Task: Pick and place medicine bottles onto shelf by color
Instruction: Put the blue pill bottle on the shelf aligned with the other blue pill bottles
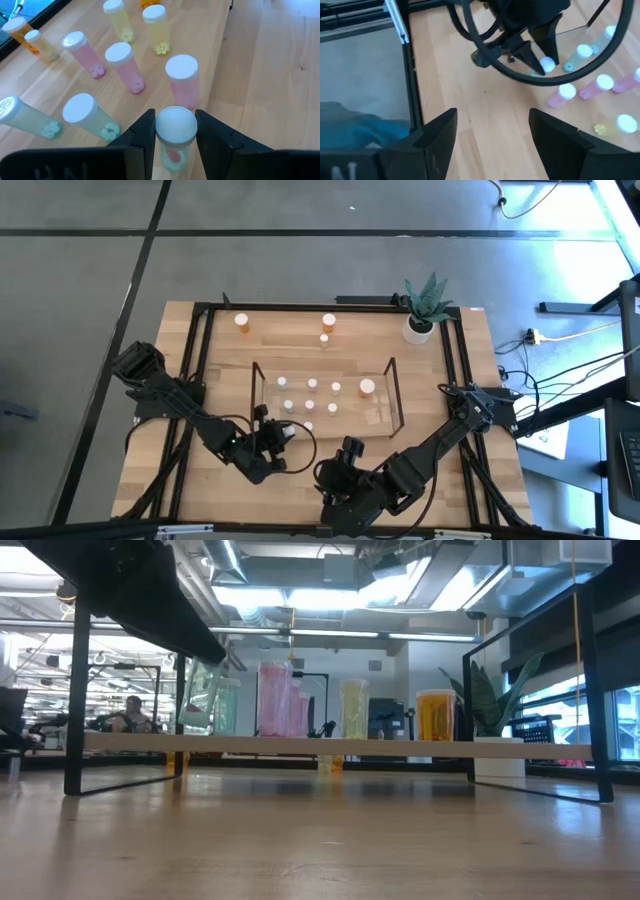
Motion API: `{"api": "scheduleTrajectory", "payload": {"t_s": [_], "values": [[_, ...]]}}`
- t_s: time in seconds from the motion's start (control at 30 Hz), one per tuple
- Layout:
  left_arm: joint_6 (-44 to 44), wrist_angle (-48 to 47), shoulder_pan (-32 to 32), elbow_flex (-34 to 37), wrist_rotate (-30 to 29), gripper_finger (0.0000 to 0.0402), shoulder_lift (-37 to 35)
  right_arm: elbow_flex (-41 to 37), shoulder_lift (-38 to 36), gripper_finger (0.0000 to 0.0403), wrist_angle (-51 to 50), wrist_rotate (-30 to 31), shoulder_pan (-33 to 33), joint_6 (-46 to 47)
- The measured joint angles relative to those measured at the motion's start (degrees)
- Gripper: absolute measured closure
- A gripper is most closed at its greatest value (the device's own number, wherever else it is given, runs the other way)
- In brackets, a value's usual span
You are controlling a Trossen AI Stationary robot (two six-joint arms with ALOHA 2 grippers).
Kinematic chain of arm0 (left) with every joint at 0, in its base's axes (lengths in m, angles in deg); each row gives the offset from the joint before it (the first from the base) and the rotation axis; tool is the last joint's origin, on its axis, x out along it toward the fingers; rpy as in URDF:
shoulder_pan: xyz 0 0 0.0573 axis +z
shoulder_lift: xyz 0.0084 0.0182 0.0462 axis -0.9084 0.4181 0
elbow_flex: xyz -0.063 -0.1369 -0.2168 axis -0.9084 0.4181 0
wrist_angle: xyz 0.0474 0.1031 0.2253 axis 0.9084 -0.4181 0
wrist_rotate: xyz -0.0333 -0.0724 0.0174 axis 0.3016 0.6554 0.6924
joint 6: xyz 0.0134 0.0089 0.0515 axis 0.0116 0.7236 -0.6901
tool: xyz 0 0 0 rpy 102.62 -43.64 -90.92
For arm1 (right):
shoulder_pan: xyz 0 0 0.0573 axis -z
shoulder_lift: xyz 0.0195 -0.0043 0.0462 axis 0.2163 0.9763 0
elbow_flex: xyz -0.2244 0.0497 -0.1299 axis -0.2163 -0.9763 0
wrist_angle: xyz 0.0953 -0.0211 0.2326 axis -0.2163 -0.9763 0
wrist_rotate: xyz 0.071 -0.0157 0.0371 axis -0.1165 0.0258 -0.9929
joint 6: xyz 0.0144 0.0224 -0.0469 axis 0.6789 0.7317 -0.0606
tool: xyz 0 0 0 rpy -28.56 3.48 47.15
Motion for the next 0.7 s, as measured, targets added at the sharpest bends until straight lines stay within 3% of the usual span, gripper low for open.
{"api": "scheduleTrajectory", "payload": {"t_s": [0.5, 0.7], "values": [[1.46, -1.53, 1.3, -0.02, 3.18, 0.0295, -0.13, -0.02, 0.0, 0.0154, 0.0, -2.95, 0.0, -0.01], [1.49, -1.7, 1.3, -0.02, 2.83, 0.0274, -0.11, -0.02, 0.0, 0.0154, 0.0, -2.95, 0.02, -0.01]]}}
